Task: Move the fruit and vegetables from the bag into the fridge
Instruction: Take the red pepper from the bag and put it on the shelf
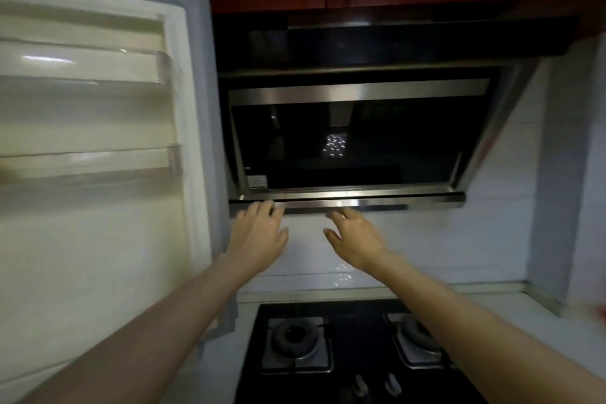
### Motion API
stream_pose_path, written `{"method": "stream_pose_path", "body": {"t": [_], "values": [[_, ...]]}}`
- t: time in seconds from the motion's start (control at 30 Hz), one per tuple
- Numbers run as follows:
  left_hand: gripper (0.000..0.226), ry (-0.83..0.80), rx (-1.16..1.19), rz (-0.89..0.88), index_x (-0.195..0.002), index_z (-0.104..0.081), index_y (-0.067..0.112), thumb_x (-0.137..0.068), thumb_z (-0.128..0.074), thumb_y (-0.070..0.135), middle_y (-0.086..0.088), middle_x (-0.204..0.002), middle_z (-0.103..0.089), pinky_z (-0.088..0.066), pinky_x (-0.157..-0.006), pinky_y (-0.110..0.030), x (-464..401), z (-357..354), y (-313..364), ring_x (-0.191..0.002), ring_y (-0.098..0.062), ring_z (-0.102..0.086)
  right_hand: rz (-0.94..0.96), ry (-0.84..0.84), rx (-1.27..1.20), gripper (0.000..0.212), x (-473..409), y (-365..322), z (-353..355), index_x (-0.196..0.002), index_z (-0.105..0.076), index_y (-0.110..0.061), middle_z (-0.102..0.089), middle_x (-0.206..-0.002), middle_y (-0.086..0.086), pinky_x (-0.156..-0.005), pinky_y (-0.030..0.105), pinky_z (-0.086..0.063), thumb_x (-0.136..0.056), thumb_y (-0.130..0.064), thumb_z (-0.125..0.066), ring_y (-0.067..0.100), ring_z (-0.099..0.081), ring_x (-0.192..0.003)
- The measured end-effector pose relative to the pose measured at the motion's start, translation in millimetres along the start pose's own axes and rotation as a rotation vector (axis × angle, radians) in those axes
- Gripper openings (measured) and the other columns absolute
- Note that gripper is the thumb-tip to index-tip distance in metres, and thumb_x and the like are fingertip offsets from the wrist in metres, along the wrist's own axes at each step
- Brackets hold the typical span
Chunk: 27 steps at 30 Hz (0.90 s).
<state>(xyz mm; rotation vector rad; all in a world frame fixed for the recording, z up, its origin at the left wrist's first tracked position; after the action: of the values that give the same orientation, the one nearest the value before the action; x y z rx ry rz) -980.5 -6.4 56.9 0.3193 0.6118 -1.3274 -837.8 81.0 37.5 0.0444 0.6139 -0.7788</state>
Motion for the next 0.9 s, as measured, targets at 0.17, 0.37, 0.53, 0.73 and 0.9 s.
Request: {"method": "stream_pose_path", "body": {"t": [0.17,0.37,0.53,0.73,0.9], "values": [[0.049,0.018,0.111,-0.101,-0.138,-0.038,0.016,-0.094,-0.041,0.037,-0.005,-0.139,-0.042,-0.036,-0.097,-0.038,-26.7,-34.0,32.5,-0.125,-0.026,-0.040,-0.156,-0.043,0.090,0.048,16.4,50.1,-2.9,-0.141,-0.036,-0.015,-0.038,-0.145,0.010,-0.107,0.037,-0.032,-0.098,-0.034,-0.040,0.026,-0.033,-0.134],[0.049,-0.016,0.298,-0.265,-0.140,-0.036,0.014,-0.095,-0.039,0.035,-0.006,-0.142,-0.039,-0.034,-0.100,-0.037,-34.8,-70.1,95.8,-0.126,-0.025,-0.037,-0.333,-0.049,0.208,0.046,57.8,107.9,4.2,-0.139,-0.038,-0.014,-0.040,-0.142,0.009,-0.104,0.038,-0.034,-0.098,-0.034,-0.040,0.026,-0.033,-0.132],[0.049,-0.086,0.429,-0.393,-0.141,-0.035,0.013,-0.096,-0.038,0.033,-0.006,-0.143,-0.038,-0.034,-0.101,-0.038,-33.2,-98.2,168.4,-0.127,-0.026,-0.036,-0.497,-0.038,0.286,0.045,111.3,158.6,19.9,-0.138,-0.040,-0.015,-0.042,-0.141,0.008,-0.104,0.040,-0.035,-0.098,-0.035,-0.040,0.026,-0.035,-0.131],[0.045,-0.189,0.527,-0.510,-0.136,-0.041,0.014,-0.095,-0.037,0.034,-0.005,-0.138,-0.043,-0.035,-0.099,-0.038,-19.4,-127.5,269.5,-0.125,-0.025,-0.037,-0.674,-0.017,0.330,0.042,193.7,227.9,47.6,-0.135,-0.044,-0.014,-0.045,-0.138,0.008,-0.102,0.037,-0.034,-0.097,-0.033,-0.042,0.028,-0.038,-0.128],[0.047,-0.214,0.552,-0.595,-0.137,-0.041,0.015,-0.095,-0.038,0.037,-0.004,-0.135,-0.046,-0.037,-0.099,-0.039,-8.6,-133.6,358.3,-0.123,-0.024,-0.040,-0.770,0.007,0.370,0.042,257.0,290.3,77.9,-0.132,-0.047,-0.013,-0.047,-0.135,0.008,-0.098,0.037,-0.036,-0.096,-0.033,-0.044,0.028,-0.041,-0.125]]}}
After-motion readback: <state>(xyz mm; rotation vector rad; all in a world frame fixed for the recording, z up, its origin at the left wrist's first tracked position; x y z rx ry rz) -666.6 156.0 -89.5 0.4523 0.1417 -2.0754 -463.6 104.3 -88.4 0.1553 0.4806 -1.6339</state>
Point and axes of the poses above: each hand's wrist, its own x-axis away from the middle knuckle, its own z-axis out of the back of the hand, y = z × x, the point moved 6 cm from there along -x, towards the middle knuckle
